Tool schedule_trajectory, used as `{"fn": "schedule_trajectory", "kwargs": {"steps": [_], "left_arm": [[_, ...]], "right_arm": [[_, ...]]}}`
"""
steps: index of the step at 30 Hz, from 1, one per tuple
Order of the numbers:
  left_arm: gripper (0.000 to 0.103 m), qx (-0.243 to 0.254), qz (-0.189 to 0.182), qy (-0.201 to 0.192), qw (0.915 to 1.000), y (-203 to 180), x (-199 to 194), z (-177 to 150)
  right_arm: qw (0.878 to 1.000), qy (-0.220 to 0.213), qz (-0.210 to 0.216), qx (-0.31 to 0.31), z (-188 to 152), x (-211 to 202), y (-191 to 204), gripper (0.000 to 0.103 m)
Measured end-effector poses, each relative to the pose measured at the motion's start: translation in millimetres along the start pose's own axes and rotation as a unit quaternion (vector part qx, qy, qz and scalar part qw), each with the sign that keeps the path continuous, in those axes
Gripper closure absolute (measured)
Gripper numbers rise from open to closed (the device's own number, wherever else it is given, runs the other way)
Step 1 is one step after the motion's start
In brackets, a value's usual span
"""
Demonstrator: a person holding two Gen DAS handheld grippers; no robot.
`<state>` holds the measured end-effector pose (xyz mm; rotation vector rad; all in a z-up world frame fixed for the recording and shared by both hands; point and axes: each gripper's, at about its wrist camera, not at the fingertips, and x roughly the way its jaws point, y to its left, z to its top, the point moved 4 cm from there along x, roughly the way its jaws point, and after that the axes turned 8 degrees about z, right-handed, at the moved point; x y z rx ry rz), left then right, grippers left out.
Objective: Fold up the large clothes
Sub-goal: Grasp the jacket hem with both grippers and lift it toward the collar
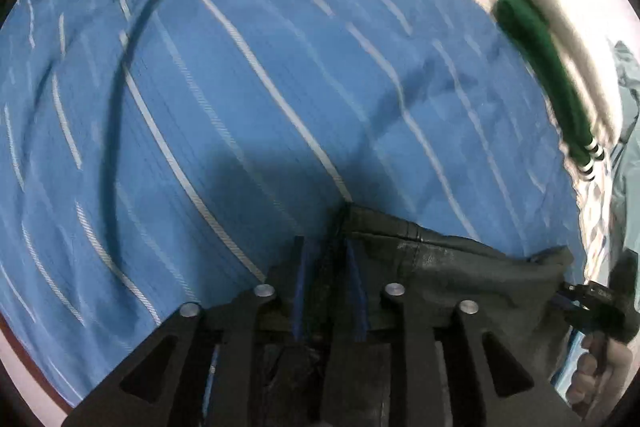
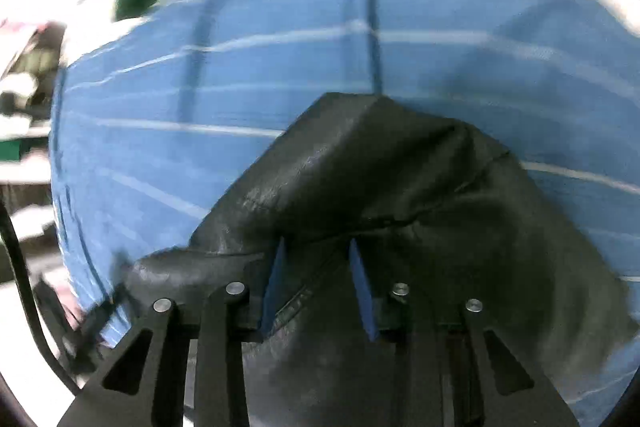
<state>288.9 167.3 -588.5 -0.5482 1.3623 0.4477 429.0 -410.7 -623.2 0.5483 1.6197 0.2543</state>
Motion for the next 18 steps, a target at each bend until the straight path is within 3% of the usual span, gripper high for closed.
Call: {"fn": "schedule_trajectory", "kwargs": {"steps": [2, 5, 7, 8, 9, 13, 15, 18], "left_arm": [[0.082, 0.012, 0.036, -0.02, 0.9991, 1, -15, 0], [0.079, 0.017, 0.055, -0.048, 0.9972, 1, -42, -4], [0.052, 0.026, 0.073, -0.068, 0.9946, 2, -55, -8], [0.021, 0.028, 0.083, -0.077, 0.9932, 5, -60, -10], [0.007, 0.031, 0.094, -0.086, 0.9914, 7, -64, -14], [0.007, 0.045, 0.156, -0.098, 0.9818, 30, -53, -20], [0.007, 0.037, 0.185, -0.08, 0.9788, 49, -30, -24], [0.007, 0.019, 0.201, -0.051, 0.978, 73, 5, -27]], "right_arm": [[1.0, 0.025, -0.016, 0.004, 8, -1, 6, 0.069], [0.999, 0.018, -0.033, -0.022, -5, -24, 23, 0.067], [0.998, 0.005, -0.019, -0.06, -26, -41, 44, 0.067], [0.997, 0.004, -0.016, -0.073, -32, -41, 51, 0.067], [0.994, 0.012, -0.014, -0.108, -47, -37, 64, 0.067], [0.983, 0.027, -0.028, -0.178, -71, 0, 88, 0.067], [0.983, 0.033, -0.055, -0.173, -65, 26, 85, 0.067], [0.99, 0.057, -0.055, -0.121, -48, 50, 73, 0.067]]}}
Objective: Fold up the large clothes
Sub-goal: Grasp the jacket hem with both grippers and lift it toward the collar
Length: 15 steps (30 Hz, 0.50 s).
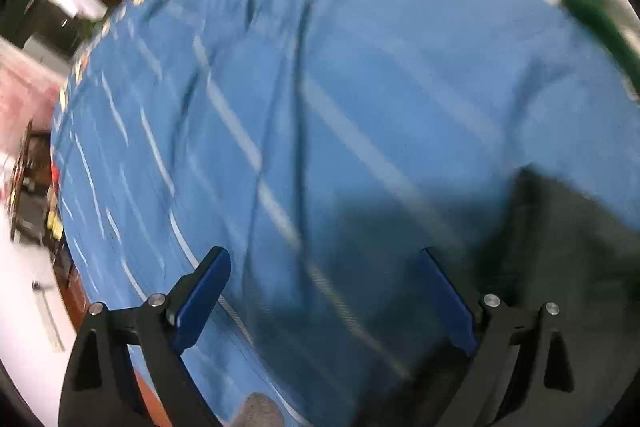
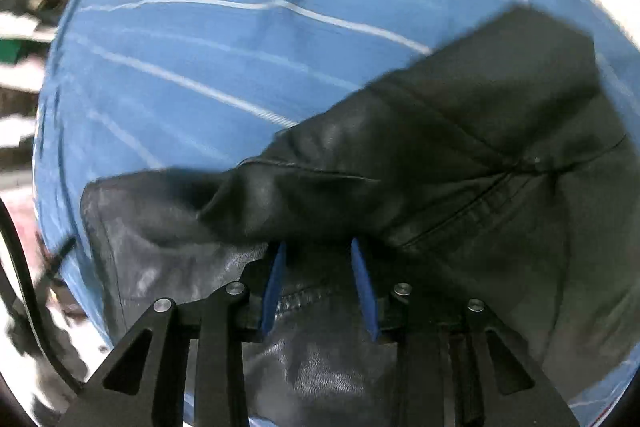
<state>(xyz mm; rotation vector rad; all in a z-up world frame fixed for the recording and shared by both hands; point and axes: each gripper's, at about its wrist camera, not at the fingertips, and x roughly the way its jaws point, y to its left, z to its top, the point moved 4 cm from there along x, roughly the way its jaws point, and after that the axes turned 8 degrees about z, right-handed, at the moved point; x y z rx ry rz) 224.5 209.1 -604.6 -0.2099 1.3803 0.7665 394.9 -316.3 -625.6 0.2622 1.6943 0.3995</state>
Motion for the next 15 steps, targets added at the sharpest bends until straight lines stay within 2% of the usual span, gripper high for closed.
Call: {"fn": "schedule_trajectory", "kwargs": {"steps": [1, 2, 4, 5, 8, 10, 12, 13, 15], "left_arm": [[0.004, -0.002, -0.008, 0.014, 0.9999, 1, 16, -4], [0.0, -0.014, -0.024, 0.012, 0.9995, 2, 28, -6], [0.0, -0.051, -0.056, -0.018, 0.997, 9, 32, -6], [0.0, -0.063, -0.059, -0.033, 0.9957, 11, 32, -5], [0.0, -0.06, -0.053, -0.051, 0.9955, 10, 32, -3], [0.0, -0.054, -0.054, -0.048, 0.9959, 10, 31, -2], [0.0, -0.047, -0.048, -0.025, 0.9974, 12, 26, 1], [0.0, -0.046, -0.038, -0.017, 0.9981, 13, 20, 3], [0.0, -0.04, -0.017, -0.031, 0.9985, 16, -1, 13]], "right_arm": [[1.0, 0.009, 0.002, 0.008, 4, 1, -2, 0.067], [1.0, 0.022, 0.005, 0.014, 4, -1, -3, 0.067], [0.999, 0.033, 0.024, 0.021, 4, -10, -4, 0.067], [0.999, 0.032, 0.036, 0.019, 2, -20, -4, 0.067], [0.999, -0.002, 0.048, 0.004, -15, -58, -8, 0.051], [0.998, -0.014, 0.068, -0.001, -22, -65, -7, 0.051], [0.997, 0.003, 0.072, -0.003, -21, -48, -9, 0.052], [0.999, 0.022, 0.047, -0.002, -19, -24, -14, 0.052], [0.999, 0.022, 0.037, 0.004, -14, -7, -18, 0.05]]}}
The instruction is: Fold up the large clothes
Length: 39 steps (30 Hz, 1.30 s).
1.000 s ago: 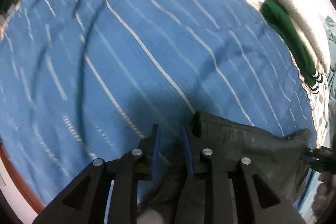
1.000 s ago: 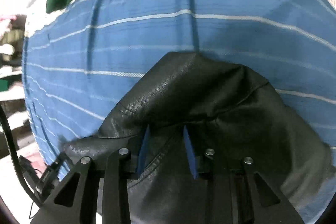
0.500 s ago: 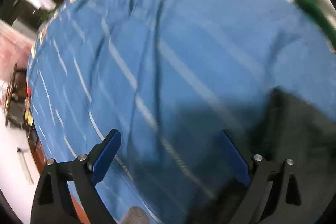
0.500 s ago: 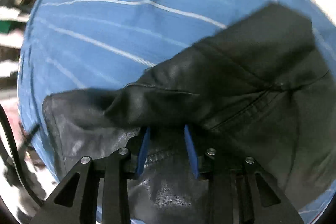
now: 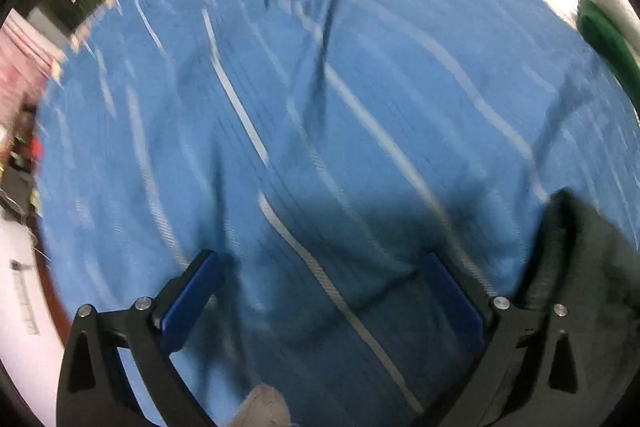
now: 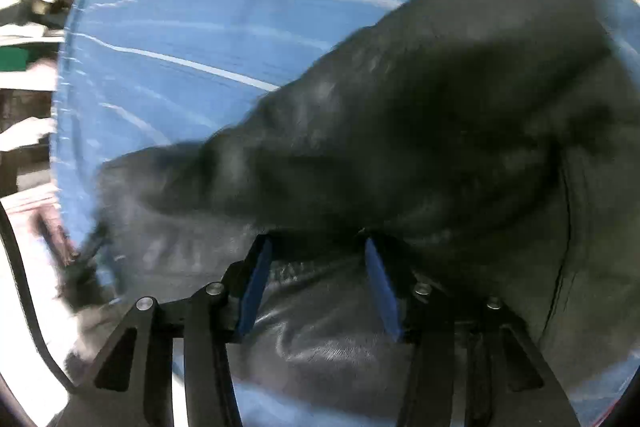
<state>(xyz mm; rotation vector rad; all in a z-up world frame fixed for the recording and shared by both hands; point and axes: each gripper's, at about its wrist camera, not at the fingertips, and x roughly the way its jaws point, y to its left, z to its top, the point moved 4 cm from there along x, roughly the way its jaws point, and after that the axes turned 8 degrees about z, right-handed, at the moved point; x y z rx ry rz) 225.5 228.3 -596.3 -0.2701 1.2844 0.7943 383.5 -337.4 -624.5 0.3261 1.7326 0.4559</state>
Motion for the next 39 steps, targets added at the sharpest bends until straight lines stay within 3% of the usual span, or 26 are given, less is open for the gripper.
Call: {"fn": "schedule_trajectory", "kwargs": {"steps": [3, 6, 9, 11, 14, 16, 18, 21, 24, 31, 32, 33, 34, 37, 39], "left_arm": [[0.0, 0.021, -0.004, -0.052, 0.9984, -14, -61, 6], [0.0, 0.052, -0.033, -0.071, 0.9956, -53, -113, -5], [0.0, 0.09, -0.109, -0.044, 0.989, -115, -139, -36], [0.0, 0.119, -0.143, -0.009, 0.9825, -157, -134, -54], [0.0, 0.154, -0.161, 0.018, 0.9746, -216, -120, -87], [0.0, 0.204, -0.133, 0.029, 0.9695, -252, -92, -112], [0.0, 0.197, -0.132, 0.014, 0.9715, -260, -89, -118], [0.0, 0.199, -0.139, 0.015, 0.9699, -256, -93, -118], [0.0, 0.203, -0.146, 0.031, 0.9676, -253, -93, -114], [0.0, 0.203, -0.145, 0.049, 0.967, -262, -91, -101], [0.0, 0.199, -0.145, 0.051, 0.9678, -270, -90, -87], [0.0, 0.196, -0.144, 0.05, 0.9686, -271, -90, -84], [0.0, 0.197, -0.142, 0.049, 0.9689, -274, -90, -80], [0.0, 0.221, -0.143, 0.036, 0.964, -296, -102, -71], [0.0, 0.243, -0.158, 0.028, 0.9566, -308, -109, -71]], "right_arm": [[1.0, 0.016, -0.006, 0.02, 4, -9, 8, 0.05], [0.998, -0.039, 0.041, 0.033, -15, -45, 0, 0.048], [0.989, -0.109, 0.072, 0.072, -60, -92, -38, 0.035], [0.977, -0.149, 0.084, 0.125, -101, -118, -79, 0.035], [0.958, -0.176, 0.095, 0.203, -152, -131, -144, 0.035], [0.948, -0.186, 0.105, 0.238, -172, -124, -172, 0.035], [0.928, -0.215, 0.15, 0.265, -185, -118, -206, 0.035], [0.899, -0.248, 0.228, 0.279, -180, -101, -232, 0.035], [0.87, -0.275, 0.314, 0.262, -159, -82, -230, 0.035], [0.85, -0.296, 0.368, 0.235, -94, -67, -220, 0.034], [0.847, -0.299, 0.375, 0.23, -89, -69, -217, 0.041], [0.845, -0.303, 0.379, 0.225, -86, -72, -214, 0.064], [0.841, -0.311, 0.387, 0.216, -85, -78, -208, 0.073], [0.828, -0.338, 0.405, 0.188, -92, -105, -188, 0.082], [0.829, -0.352, 0.398, 0.173, -99, -124, -173, 0.084]]}}
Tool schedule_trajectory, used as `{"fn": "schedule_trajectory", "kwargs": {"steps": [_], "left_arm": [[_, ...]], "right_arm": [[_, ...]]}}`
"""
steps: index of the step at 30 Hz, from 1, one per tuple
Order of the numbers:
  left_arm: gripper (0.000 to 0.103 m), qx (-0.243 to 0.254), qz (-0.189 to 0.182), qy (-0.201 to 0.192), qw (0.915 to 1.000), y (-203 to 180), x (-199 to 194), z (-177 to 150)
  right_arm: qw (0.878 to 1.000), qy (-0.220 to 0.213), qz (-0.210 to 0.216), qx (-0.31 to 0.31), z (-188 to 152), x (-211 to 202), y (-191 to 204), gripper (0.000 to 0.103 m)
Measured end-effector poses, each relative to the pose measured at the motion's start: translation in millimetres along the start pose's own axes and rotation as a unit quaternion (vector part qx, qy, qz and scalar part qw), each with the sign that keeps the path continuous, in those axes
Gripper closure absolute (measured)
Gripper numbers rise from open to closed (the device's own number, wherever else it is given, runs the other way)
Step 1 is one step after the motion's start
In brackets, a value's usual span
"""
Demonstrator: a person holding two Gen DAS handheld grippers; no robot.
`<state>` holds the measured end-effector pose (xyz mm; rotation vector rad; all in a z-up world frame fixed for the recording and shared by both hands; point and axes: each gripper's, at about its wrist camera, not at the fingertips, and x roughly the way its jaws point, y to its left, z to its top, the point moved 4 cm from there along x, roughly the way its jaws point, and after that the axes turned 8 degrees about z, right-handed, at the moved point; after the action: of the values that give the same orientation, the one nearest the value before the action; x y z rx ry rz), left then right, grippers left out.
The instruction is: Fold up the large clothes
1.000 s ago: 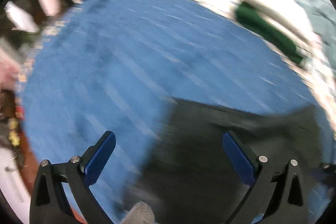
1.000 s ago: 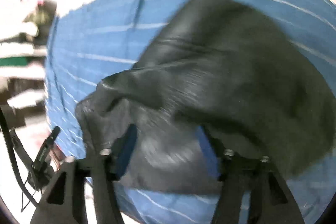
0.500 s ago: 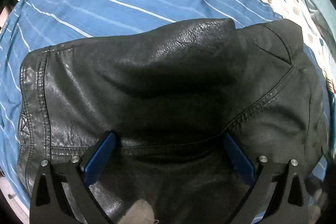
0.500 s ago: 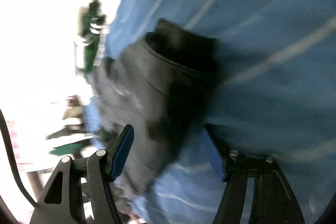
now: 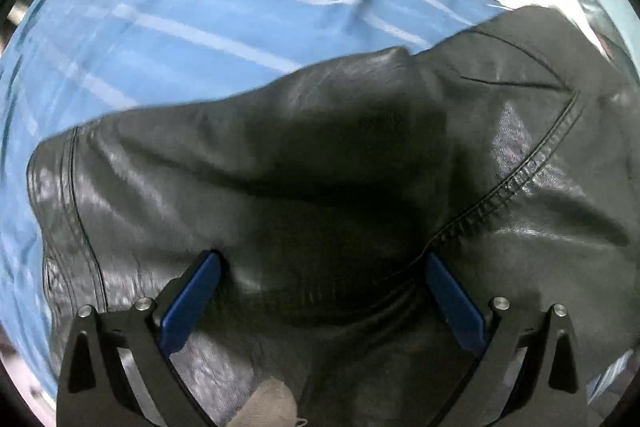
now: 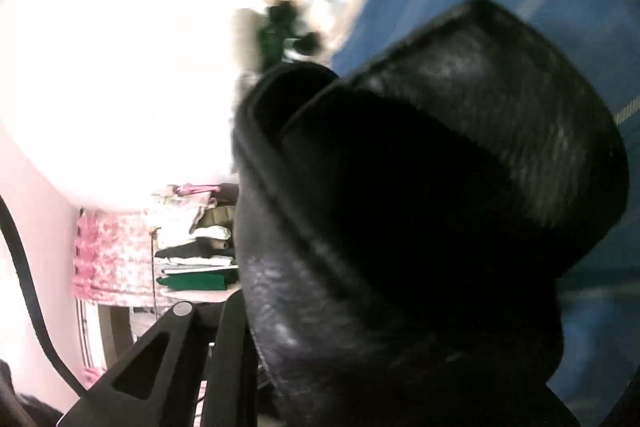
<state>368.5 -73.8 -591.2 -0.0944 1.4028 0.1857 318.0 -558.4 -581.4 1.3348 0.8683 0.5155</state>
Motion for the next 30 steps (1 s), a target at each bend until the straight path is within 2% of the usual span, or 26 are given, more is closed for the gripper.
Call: {"fn": "schedule_trajectory", "kwargs": {"steps": [2, 5, 9, 11, 14, 15, 16, 19, 23, 24, 26, 28, 29, 30], "left_arm": [[0.0, 0.03, -0.029, -0.005, 0.9991, -22, 0, 13], [0.0, 0.069, -0.075, -0.009, 0.9947, -63, 3, 35], [0.0, 0.095, -0.105, -0.009, 0.9899, -101, 1, 57], [0.0, 0.077, -0.103, -0.005, 0.9917, -94, -9, 62], [0.0, 0.005, -0.081, -0.019, 0.9965, -45, -37, 53], [0.0, -0.021, -0.071, -0.022, 0.997, -24, -47, 47], [0.0, -0.061, -0.065, -0.024, 0.9957, 8, -60, 35], [0.0, -0.147, -0.055, -0.012, 0.9875, 86, -65, -13], [0.0, -0.241, 0.001, 0.01, 0.9705, 169, -69, -86], [0.0, -0.256, 0.013, 0.016, 0.9665, 183, -67, -101], [0.0, -0.277, 0.04, 0.034, 0.9593, 210, -60, -131], [0.0, -0.302, 0.05, 0.047, 0.951, 228, -55, -155], [0.0, -0.313, 0.051, 0.048, 0.9471, 235, -55, -164], [0.0, -0.323, 0.053, 0.049, 0.9436, 241, -57, -172]], "right_arm": [[1.0, -0.01, 0.001, -0.012, -3, -8, 18, 0.085], [0.998, -0.034, -0.02, -0.049, 0, -24, 52, 0.085], [0.989, -0.047, -0.078, -0.115, 7, -36, 93, 0.084], [0.984, -0.042, -0.104, -0.139, 6, -36, 108, 0.084], [0.976, -0.014, -0.125, -0.178, -7, -24, 135, 0.085], [0.97, 0.007, -0.136, -0.202, -19, -6, 153, 0.085], [0.963, 0.022, -0.148, -0.224, -30, 7, 165, 0.085], [0.942, 0.076, -0.171, -0.279, -74, 63, 190, 0.085], [0.914, 0.154, -0.184, -0.326, -142, 143, 191, 0.085], [0.899, 0.191, -0.196, -0.34, -171, 176, 182, 0.085], [0.881, 0.236, -0.22, -0.347, -206, 214, 162, 0.085], [0.845, 0.308, -0.269, -0.345, -252, 258, 117, 0.083], [0.836, 0.327, -0.281, -0.34, -258, 274, 107, 0.077], [0.814, 0.362, -0.306, -0.336, -273, 286, 87, 0.07]]}}
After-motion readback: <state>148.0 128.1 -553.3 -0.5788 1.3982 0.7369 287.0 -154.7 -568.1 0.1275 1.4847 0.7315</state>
